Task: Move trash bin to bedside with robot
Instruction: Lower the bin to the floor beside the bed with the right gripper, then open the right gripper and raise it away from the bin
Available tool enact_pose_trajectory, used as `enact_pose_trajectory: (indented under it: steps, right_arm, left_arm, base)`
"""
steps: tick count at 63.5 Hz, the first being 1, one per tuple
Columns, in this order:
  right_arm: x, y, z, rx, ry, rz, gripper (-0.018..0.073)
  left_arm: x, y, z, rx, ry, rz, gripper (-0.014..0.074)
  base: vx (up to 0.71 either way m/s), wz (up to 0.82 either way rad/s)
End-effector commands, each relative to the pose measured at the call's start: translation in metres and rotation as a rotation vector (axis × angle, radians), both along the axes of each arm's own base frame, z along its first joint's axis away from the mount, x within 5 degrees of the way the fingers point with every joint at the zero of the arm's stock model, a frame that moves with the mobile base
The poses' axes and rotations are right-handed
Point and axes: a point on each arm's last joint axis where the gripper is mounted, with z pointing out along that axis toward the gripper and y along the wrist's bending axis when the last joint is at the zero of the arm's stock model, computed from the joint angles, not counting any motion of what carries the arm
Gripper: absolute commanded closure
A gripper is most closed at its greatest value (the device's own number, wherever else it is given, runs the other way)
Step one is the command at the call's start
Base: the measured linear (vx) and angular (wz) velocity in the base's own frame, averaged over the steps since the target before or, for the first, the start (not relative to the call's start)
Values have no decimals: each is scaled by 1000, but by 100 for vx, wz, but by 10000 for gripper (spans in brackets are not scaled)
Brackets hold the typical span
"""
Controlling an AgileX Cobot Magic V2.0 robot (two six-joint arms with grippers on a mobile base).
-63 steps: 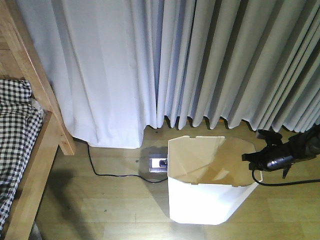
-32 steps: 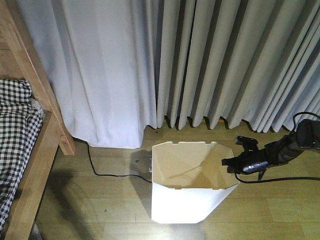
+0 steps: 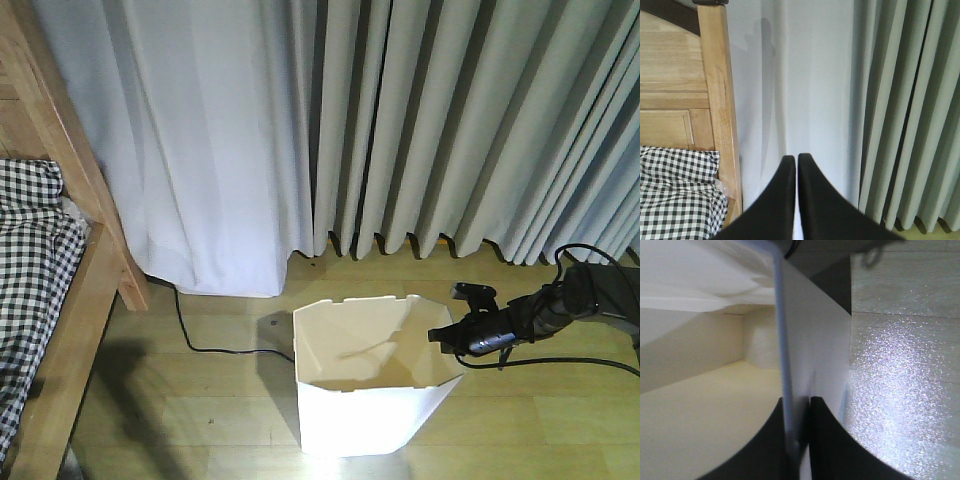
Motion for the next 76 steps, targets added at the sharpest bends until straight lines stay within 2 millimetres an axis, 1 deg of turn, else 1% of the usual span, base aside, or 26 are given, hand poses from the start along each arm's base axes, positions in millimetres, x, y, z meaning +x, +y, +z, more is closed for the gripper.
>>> enact_pose_trajectory:
  steps: [1, 10, 14, 28, 35, 38, 44, 58, 68, 76]
  right_arm:
    - [20, 7, 26, 126, -51, -7, 538]
    - [19, 11, 28, 165, -37, 6, 460]
    - [20, 12, 31, 177, -34, 20, 398]
    - [26, 9, 42, 139, -43, 84, 156]
    - [29, 6, 48, 114, -34, 87, 77]
    - [29, 5, 50, 97, -22, 95, 63]
    - [32, 1, 58, 56, 1, 114, 63]
    - [42, -10, 88, -49, 57, 147, 63]
    - [39, -14, 108, -82, 179, 181, 63]
    - [38, -18, 128, -113, 254, 217, 75]
  left_arm:
    - [1, 0, -2, -18, -54, -2, 602]
    - [1, 0, -2, -18, -54, -2, 602]
    - [1, 0, -2, -18, -54, -2, 602]
    - [1, 0, -2, -18, -54, -2, 602]
    - [1, 0, -2, -18, -54, -2, 602]
    - [1, 0, -2, -18, -54, -2, 602]
    - [1, 0, -2, -18, -54, -2, 602]
    - [1, 0, -2, -18, -54, -2, 602]
    - [1, 0, -2, -18, -54, -2, 602]
    - [1, 0, -2, -18, -54, -2, 602]
  base:
    - [0, 0]
    - [0, 0]
    - [0, 0]
    - [0, 0]
    - [0, 0]
    - [0, 0]
    - [0, 0]
    - [0, 0]
    - [0, 0]
    - [0, 0]
